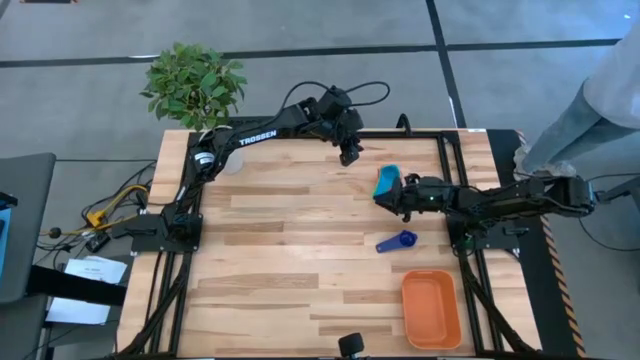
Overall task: Nest measuring cups in basket
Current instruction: Stack the light blue measuring cup on top of the green measuring cup
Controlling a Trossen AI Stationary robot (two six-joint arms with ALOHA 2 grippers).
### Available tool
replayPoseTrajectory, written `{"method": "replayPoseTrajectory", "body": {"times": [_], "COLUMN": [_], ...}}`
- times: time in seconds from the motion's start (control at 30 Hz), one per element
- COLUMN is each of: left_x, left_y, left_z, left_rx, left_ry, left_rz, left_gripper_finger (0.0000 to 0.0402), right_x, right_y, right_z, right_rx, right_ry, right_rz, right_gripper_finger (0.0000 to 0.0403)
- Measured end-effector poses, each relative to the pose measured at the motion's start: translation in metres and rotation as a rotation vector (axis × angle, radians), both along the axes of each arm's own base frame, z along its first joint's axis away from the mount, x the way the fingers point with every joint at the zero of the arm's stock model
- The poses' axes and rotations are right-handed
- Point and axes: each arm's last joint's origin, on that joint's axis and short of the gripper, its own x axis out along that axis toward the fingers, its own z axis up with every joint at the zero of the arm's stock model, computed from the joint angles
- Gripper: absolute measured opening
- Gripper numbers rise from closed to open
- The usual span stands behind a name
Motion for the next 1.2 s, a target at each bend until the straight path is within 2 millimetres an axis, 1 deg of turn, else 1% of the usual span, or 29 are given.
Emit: {"method": "replayPoseTrajectory", "body": {"times": [0.1, 0.17, 0.3, 0.4, 0.5, 0.63, 0.7, 0.77, 0.83, 0.9, 1.0, 1.1, 1.17, 1.2], "left_x": [0.000, 0.000, 0.000, 0.002, 0.006, 0.008, 0.010, 0.012, 0.014, 0.014, 0.015, 0.017, 0.020, 0.020], "left_y": [0.000, 0.000, -0.002, -0.007, -0.013, -0.020, -0.023, -0.026, -0.031, -0.036, -0.043, -0.047, -0.049, -0.051], "left_z": [-0.001, -0.001, -0.002, -0.011, -0.027, -0.054, -0.061, -0.068, -0.079, -0.090, -0.097, -0.101, -0.106, -0.111], "left_rx": [-0.001, 0.000, 0.003, 0.007, 0.016, 0.023, 0.023, 0.039, 0.067, 0.088, 0.103, 0.096, 0.105, 0.088], "left_ry": [0.006, 0.007, 0.015, 0.034, 0.038, 0.031, 0.009, -0.030, -0.066, -0.108, -0.165, -0.153, -0.164, -0.143], "left_rz": [-0.002, -0.003, -0.010, -0.031, -0.053, -0.071, -0.075, -0.084, -0.092, -0.102, -0.117, -0.118, -0.124, -0.125], "left_gripper_finger": [0.0136, 0.0136, 0.0136, 0.0136, 0.0136, 0.0136, 0.0136, 0.0136, 0.0135, 0.0131, 0.0124, 0.0119, 0.0115, 0.0113], "right_x": [0.001, 0.002, 0.001, 0.000, 0.002, 0.008, 0.008, 0.005, 0.002, 0.001, 0.007, 0.015, 0.021, 0.022], "right_y": [0.000, 0.000, -0.002, -0.005, -0.006, -0.005, -0.004, -0.002, 0.001, 0.003, 0.007, 0.010, 0.009, 0.008], "right_z": [0.002, 0.005, 0.011, 0.014, 0.023, 0.046, 0.054, 0.058, 0.055, 0.047, 0.039, 0.031, 0.027, 0.025], "right_rx": [0.000, -0.032, -0.113, -0.177, -0.261, -0.371, -0.408, -0.415, -0.385, -0.354, -0.327, -0.329, -0.320, -0.312], "right_ry": [-0.025, -0.048, -0.063, -0.028, 0.027, 0.166, 0.302, 0.470, 0.624, 0.723, 0.745, 0.750, 0.750, 0.761], "right_rz": [0.023, 0.029, -0.044, -0.082, -0.101, -0.119, -0.107, -0.081, -0.063, -0.036, -0.002, 0.023, 0.017, 0.014], "right_gripper_finger": [0.0133, 0.0131, 0.0118, 0.0098, 0.0073, 0.0031, 0.0012, 0.0009, 0.0016, 0.0021, 0.0015, 0.0006, 0.0009, 0.0011]}}
